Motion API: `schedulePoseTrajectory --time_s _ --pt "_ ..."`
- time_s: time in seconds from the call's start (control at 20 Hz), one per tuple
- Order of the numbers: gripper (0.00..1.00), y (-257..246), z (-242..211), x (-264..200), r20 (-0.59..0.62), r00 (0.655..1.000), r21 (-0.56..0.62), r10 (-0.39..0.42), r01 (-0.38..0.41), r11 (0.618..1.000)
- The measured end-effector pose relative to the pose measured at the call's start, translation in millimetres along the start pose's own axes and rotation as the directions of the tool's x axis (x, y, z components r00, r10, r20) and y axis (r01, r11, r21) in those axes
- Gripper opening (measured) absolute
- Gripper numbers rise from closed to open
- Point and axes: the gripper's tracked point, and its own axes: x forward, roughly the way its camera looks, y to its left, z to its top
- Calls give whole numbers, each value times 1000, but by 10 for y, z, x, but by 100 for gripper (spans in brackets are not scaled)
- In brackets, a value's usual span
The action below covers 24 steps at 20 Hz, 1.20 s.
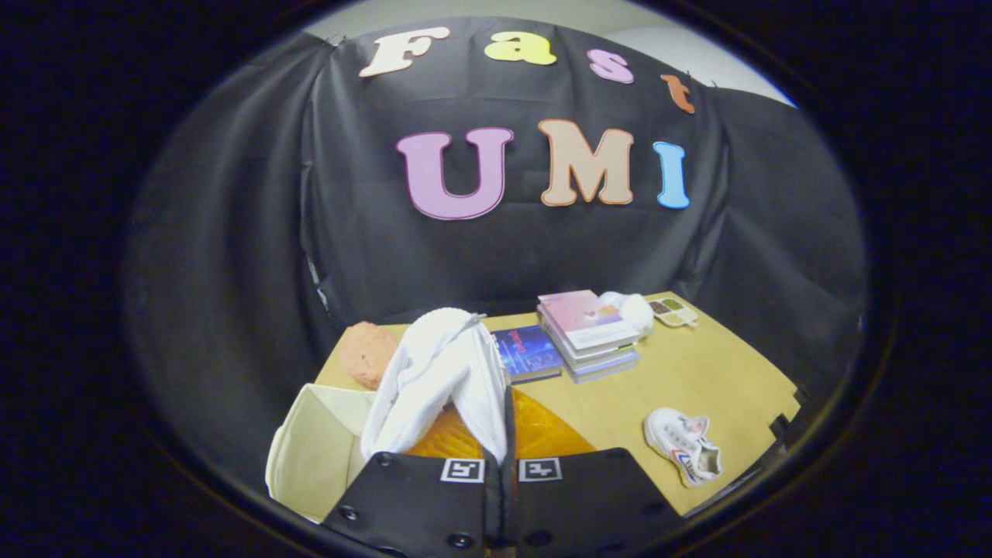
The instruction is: Open the storage box then place both shoes into the box .Put the left shoe in first, then the right shoe, with the right side of both shoes facing outward in a uniform manner.
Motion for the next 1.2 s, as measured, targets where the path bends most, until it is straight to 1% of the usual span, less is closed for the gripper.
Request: schedulePoseTrajectory --time_s 0.15,0.25,0.3,0.4,0.55,0.65,0.75,0.85,1.0,1.1,1.15,1.2 --pt "2 473 -168 -112 -24 997 -57 67 -68 996" --pt "2 870 -218 -156 -30 992 -44 121 -122 991" --pt "2 1021 -273 -136 -39 991 -31 132 -133 991" --pt "3 1205 -406 -77 -75 991 -19 108 -110 994" --pt "3 1329 -644 63 -138 988 -60 64 -73 996" --pt "3 1397 -842 153 -194 979 -67 58 -72 995" --pt "4 1428 -1013 197 -252 966 -47 59 -73 996" --pt "6 1456 -1127 347 -287 955 -8 74 -80 997" --pt "33 1507 -1173 317 -330 938 22 106 -105 994" --pt "51 1493 -1253 287 -361 926 -7 113 -124 992" --pt "60 1558 -1235 243 -355 923 -4 147 -159 987" --pt "69 1628 -1149 238 -322 928 16 190 -195 981"
